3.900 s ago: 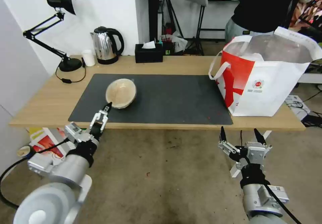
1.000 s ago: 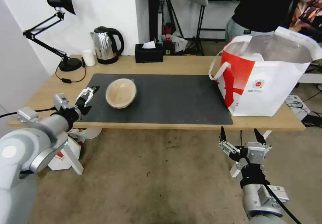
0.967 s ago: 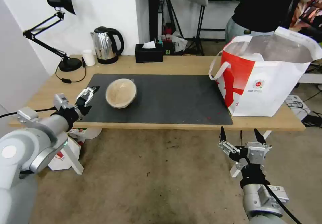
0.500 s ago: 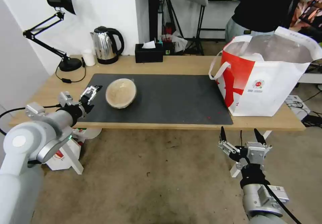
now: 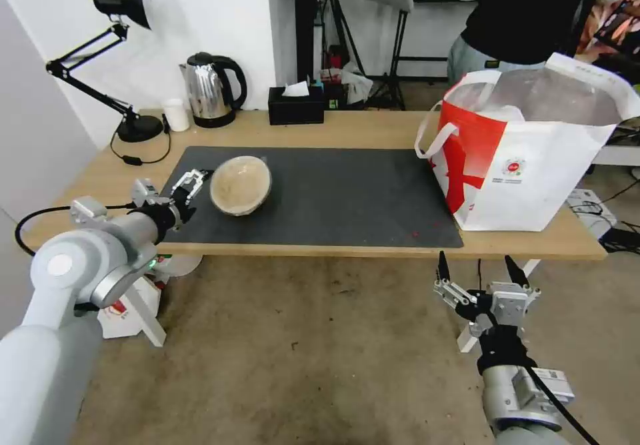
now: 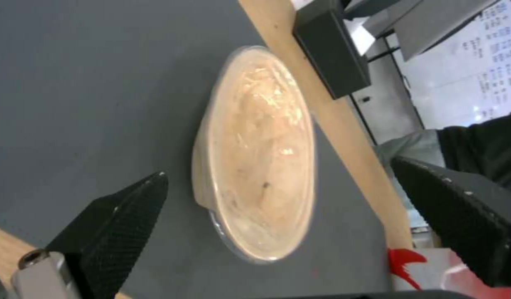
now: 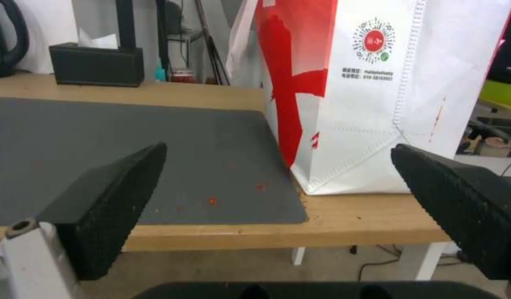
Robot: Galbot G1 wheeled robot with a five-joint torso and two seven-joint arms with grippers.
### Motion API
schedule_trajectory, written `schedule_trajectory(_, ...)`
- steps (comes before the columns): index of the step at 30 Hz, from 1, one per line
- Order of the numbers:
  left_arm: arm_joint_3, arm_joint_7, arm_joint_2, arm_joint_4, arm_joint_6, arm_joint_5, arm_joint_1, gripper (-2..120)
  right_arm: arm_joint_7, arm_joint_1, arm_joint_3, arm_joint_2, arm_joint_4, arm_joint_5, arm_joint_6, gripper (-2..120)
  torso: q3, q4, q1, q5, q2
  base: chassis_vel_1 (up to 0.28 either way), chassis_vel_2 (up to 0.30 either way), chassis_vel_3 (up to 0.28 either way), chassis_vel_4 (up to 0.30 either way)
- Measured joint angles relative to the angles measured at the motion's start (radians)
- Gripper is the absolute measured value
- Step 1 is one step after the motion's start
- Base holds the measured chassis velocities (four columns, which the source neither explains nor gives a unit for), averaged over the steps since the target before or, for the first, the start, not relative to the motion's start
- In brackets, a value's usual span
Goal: Pick up the trash from the table and place it into the takeout bag.
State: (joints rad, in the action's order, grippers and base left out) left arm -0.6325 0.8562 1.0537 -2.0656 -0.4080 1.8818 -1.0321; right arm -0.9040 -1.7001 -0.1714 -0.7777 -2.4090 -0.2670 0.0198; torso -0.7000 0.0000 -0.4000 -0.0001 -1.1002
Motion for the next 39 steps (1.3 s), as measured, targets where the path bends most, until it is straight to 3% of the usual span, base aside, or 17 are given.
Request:
schedule_trajectory(15,0.071,0.021,0.015,0.053,-0.002,-0.017,0.072,100,0.0,0.0,0.0,0.0,0.0,0.0,0.0,100,0.0,0.0,0.0,0.0001,0.0,0.0,0.0,0.0,0.0)
schedule_trajectory(39,0.108,0.022,0.051,0.11,-0.035,-0.063,0.103,100,0.0,0.0,0.0,0.0,0.0,0.0,0.0,100,0.0,0.0,0.0,0.0,0.0,0.0,0.0,0.0,0.0)
